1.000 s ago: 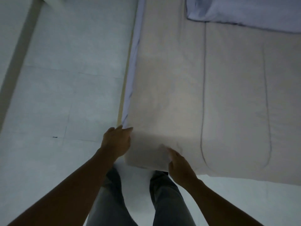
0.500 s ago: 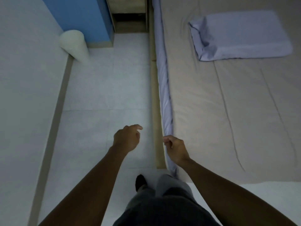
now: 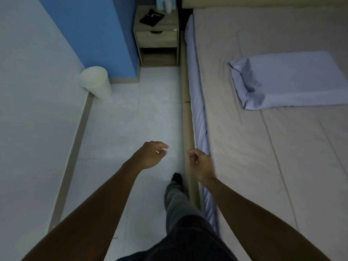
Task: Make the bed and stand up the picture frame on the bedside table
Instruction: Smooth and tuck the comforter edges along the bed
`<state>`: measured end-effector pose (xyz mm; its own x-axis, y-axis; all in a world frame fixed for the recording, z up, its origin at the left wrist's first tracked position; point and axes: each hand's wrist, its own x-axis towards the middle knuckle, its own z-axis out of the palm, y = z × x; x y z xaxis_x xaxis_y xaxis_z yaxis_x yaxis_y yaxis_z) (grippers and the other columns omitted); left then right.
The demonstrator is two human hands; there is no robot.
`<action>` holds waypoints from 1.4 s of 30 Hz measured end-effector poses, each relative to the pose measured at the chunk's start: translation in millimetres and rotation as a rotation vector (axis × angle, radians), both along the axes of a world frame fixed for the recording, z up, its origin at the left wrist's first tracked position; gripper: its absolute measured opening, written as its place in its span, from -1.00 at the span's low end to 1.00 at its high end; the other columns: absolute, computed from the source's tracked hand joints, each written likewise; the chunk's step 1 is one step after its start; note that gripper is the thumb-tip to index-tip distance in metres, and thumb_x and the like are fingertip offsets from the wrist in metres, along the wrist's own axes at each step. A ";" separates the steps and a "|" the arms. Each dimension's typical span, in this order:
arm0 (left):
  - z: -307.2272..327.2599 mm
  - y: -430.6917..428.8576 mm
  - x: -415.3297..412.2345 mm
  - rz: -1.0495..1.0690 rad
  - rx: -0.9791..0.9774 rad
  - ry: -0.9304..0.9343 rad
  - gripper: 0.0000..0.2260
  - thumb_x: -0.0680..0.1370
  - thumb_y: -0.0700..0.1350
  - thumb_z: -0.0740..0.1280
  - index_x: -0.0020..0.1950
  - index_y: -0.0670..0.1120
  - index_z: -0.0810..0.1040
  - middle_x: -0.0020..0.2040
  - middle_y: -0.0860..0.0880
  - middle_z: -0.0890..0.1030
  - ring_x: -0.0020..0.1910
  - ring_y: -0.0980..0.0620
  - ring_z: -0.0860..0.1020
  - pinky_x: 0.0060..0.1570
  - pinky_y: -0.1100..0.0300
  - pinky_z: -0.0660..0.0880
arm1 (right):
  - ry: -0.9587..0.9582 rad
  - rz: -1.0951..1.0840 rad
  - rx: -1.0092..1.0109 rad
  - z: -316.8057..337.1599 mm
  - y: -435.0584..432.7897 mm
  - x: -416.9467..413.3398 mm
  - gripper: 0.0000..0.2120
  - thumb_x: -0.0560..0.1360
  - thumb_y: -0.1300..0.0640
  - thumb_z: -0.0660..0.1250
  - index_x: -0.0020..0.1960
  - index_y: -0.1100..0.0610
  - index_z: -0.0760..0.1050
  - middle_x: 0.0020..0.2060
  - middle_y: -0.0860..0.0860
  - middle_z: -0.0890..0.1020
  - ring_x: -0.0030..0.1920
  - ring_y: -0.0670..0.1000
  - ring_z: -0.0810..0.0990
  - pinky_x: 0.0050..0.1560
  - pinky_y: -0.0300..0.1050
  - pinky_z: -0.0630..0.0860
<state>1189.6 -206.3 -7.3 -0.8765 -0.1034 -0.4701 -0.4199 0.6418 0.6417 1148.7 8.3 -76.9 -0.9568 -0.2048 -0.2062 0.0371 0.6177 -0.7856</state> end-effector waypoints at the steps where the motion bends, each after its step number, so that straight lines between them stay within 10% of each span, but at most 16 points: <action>1: 0.5 -9.0 -22.7 0.010 0.003 0.006 -0.75 0.60 0.00 0.30 0.27 0.06 0.59 0.18 -0.01 0.64 0.09 0.11 0.57 0.05 0.29 0.42 | -0.005 0.003 -0.004 5.6 -10.6 -20.7 -0.81 0.61 0.23 0.26 0.06 0.16 0.66 -0.07 -0.04 0.68 -0.09 -0.13 0.57 0.01 -0.57 0.40; 13: 18.8 -108.0 -276.8 0.067 0.075 0.035 -0.75 0.61 0.03 0.29 0.28 0.12 0.58 0.22 0.05 0.61 0.12 0.09 0.57 0.07 0.23 0.48 | -0.019 -0.092 -0.060 33.7 -93.1 -269.6 -0.73 0.51 0.32 0.26 0.10 0.14 0.66 0.01 0.00 0.72 0.05 -0.01 0.67 0.19 -0.06 0.58; 28: 21.0 -255.3 -565.3 -0.049 0.168 0.078 -0.75 0.61 0.04 0.28 0.28 0.14 0.57 0.20 0.05 0.61 0.12 0.10 0.58 0.14 0.15 0.55 | 0.044 -0.268 -0.132 63.7 -235.8 -538.5 -0.76 0.57 0.32 0.26 0.11 0.11 0.63 -0.06 -0.03 0.65 -0.21 -0.17 0.61 -0.21 -0.52 0.49; 38: 18.5 -309.8 -761.0 -0.142 0.154 0.111 -0.78 0.61 -0.01 0.30 0.23 0.13 0.60 0.12 0.07 0.65 0.08 0.10 0.61 0.15 0.04 0.57 | 0.066 -0.371 -0.141 41.5 -286.8 -693.3 -0.75 0.52 0.39 0.27 0.09 0.19 0.64 0.00 0.03 0.71 0.04 0.02 0.68 0.09 -0.32 0.53; 42: 16.7 -307.2 -852.4 -0.137 0.157 0.104 -0.77 0.63 -0.08 0.27 0.26 0.05 0.58 0.14 0.05 0.64 0.12 0.07 0.59 0.17 0.11 0.54 | -0.014 -0.318 -0.178 31.3 -292.1 -783.1 -0.73 0.54 0.41 0.24 0.12 0.19 0.62 -0.01 0.05 0.68 0.00 0.05 0.65 -0.05 -0.53 0.43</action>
